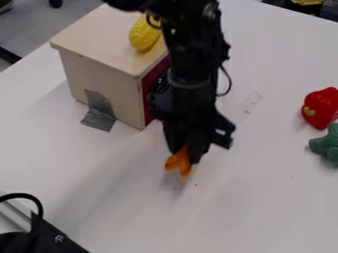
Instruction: Move the orange object to the upper side of table
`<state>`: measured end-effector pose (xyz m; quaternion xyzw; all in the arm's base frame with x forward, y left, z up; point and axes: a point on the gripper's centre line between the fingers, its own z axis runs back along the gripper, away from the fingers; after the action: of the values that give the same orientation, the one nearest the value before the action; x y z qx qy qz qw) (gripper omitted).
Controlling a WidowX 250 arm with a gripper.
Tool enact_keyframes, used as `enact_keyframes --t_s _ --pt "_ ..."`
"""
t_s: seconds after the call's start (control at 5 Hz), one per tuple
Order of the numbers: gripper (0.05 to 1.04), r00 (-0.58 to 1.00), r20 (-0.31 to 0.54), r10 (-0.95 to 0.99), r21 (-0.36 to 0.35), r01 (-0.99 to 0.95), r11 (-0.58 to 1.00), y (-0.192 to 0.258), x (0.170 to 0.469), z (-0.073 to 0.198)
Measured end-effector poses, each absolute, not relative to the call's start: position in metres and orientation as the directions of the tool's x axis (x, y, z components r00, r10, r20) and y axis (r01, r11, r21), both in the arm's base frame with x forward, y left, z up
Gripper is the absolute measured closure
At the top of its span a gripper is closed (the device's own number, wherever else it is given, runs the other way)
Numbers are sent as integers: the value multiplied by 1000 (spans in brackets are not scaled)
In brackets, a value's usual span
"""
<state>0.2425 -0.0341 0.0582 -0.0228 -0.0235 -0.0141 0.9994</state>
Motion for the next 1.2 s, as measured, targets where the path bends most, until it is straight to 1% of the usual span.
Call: enact_keyframes --t_s 0.2,0.4,0.6,0.8,1.0,1.2 --pt "741 995 87 -53 -63 59 996 -34 277 73" --pt "741 992 105 -70 -69 77 995 -37 314 70" --pt "741 989 129 -73 -51 80 995 -38 355 64" --pt "741 989 136 -66 -25 70 997 -40 388 59" --pt "741 992 121 -44 1 44 999 -41 420 48" --pt "741 995 94 -25 8 24 1000 -43 447 35"
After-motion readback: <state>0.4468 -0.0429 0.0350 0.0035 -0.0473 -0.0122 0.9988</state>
